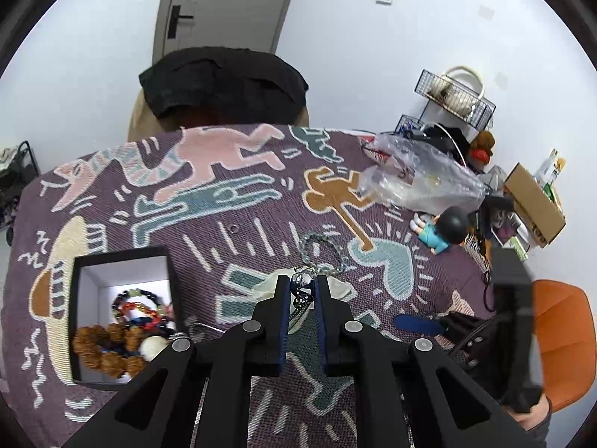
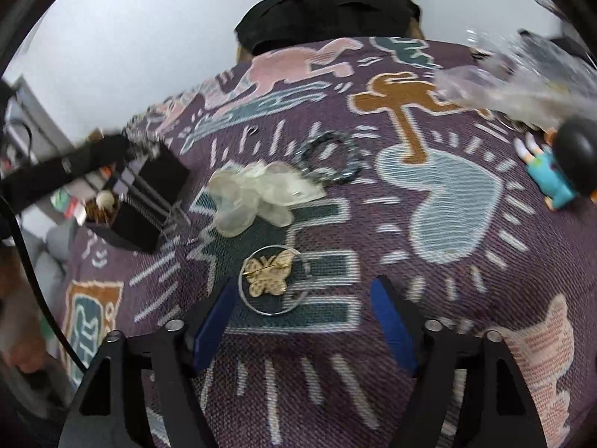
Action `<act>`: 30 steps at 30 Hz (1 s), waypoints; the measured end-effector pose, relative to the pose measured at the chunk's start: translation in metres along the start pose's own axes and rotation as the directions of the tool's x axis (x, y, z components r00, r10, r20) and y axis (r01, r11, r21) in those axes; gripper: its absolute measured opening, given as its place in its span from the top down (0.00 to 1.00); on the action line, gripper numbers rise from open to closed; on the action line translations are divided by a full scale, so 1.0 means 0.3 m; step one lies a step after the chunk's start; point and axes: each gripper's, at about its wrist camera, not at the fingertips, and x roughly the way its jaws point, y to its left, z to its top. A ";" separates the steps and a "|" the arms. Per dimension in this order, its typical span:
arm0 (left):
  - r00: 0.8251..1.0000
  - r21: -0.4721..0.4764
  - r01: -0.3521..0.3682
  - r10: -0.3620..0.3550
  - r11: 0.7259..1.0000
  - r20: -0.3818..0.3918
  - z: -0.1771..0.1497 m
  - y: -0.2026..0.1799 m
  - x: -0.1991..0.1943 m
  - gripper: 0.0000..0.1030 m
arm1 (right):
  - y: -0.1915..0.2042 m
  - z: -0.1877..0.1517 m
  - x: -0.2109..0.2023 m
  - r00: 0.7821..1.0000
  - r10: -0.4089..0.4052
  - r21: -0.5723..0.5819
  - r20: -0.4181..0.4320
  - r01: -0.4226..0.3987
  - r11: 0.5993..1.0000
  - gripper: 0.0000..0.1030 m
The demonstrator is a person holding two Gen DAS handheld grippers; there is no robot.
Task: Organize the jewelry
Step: 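Lift the silver chain toward the black box with left gripper while right nears butterfly pendant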
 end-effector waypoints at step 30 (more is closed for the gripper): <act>0.984 0.029 -0.083 0.077 0.996 0.159 0.132 0.031 -0.284 0.88 | 0.143 0.032 -0.046 0.989 -0.128 -0.181 0.080 0.141 0.973 0.50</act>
